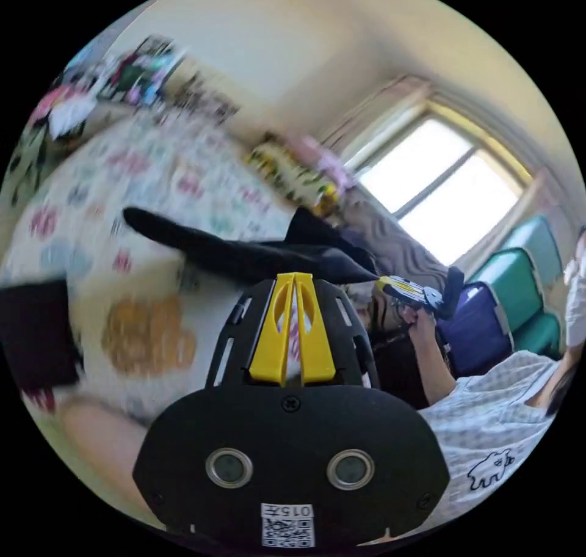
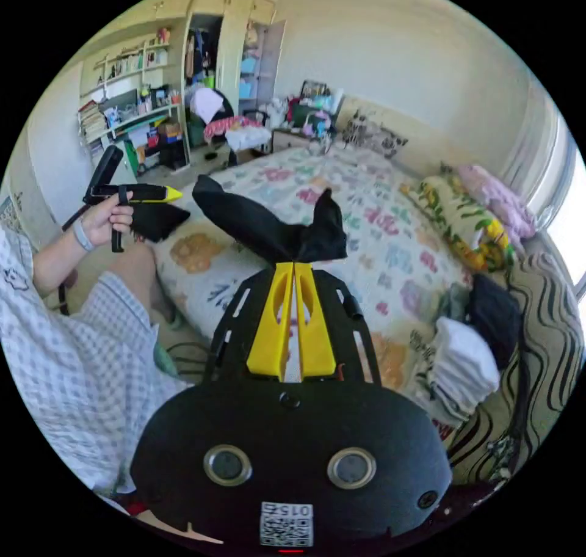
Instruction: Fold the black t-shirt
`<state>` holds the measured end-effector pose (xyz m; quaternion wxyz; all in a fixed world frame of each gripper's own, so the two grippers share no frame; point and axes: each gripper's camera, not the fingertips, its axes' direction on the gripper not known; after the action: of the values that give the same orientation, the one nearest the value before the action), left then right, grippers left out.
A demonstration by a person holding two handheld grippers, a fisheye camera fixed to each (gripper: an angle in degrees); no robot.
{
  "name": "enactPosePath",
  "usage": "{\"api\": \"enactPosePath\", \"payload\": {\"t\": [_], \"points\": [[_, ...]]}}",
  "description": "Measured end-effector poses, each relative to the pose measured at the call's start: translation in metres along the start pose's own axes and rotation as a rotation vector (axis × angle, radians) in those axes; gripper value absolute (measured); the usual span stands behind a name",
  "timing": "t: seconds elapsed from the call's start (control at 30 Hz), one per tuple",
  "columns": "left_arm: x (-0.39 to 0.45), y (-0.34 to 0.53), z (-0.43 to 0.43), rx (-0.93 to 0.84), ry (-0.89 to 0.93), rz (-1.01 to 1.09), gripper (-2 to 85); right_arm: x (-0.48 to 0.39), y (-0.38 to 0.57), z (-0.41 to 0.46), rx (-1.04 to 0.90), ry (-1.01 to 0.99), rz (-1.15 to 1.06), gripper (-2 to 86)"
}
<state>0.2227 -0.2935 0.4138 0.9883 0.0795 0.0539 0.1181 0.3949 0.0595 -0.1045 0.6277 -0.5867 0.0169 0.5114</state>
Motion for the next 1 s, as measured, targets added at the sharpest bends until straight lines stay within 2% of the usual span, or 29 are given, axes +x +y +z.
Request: {"api": "enactPosePath", "payload": {"t": [0.07,0.1,0.17,0.3,0.37,0.43,0.5,0.63,0.67,0.73,0.83,0.9,1.0], "points": [[-0.055,0.049,0.011,-0.084,0.092,-0.180,-0.7,-0.014,0.043,0.081,-0.281,-0.121,0.087,-0.6],[-0.077,0.074,0.011,-0.083,0.144,-0.255,-0.5,-0.015,0.054,0.097,-0.333,-0.142,0.117,-0.6],[-0.093,0.094,0.003,-0.066,0.123,-0.267,0.1,-0.018,0.082,0.128,-0.435,-0.182,0.235,-0.4],[-0.099,0.079,-0.013,-0.070,-0.067,-0.130,5.9,0.010,0.074,0.125,-0.355,-0.225,0.364,0.8],[-0.098,0.061,-0.009,-0.081,-0.150,-0.045,7.5,0.038,0.049,0.129,-0.290,-0.263,0.408,4.0],[-0.099,0.044,0.004,-0.094,-0.258,0.023,8.6,0.055,0.023,0.143,-0.284,-0.304,0.396,6.7],[-0.115,0.026,0.036,-0.179,-0.341,0.023,8.8,0.065,-0.002,0.170,-0.308,-0.303,0.370,8.7],[-0.147,0.021,0.083,-0.310,-0.396,-0.055,7.3,0.074,-0.043,0.269,-0.538,-0.399,0.354,8.6],[-0.154,0.026,0.097,-0.382,-0.403,-0.058,3.8,0.071,-0.048,0.298,-0.633,-0.421,0.335,6.3],[-0.162,0.040,0.110,-0.484,-0.387,-0.055,0.8,0.069,-0.053,0.320,-0.706,-0.392,0.307,2.4],[-0.158,0.067,0.083,-0.427,-0.287,-0.035,-0.5,0.084,-0.061,0.308,-0.649,-0.364,0.299,0.2],[-0.141,0.102,0.039,-0.330,-0.237,0.000,-0.7,0.104,-0.054,0.282,-0.567,-0.298,0.345,-0.1],[-0.127,0.155,-0.005,-0.289,-0.284,-0.013,-0.7,0.149,-0.012,0.237,-0.470,-0.269,0.561,-0.3]]}}
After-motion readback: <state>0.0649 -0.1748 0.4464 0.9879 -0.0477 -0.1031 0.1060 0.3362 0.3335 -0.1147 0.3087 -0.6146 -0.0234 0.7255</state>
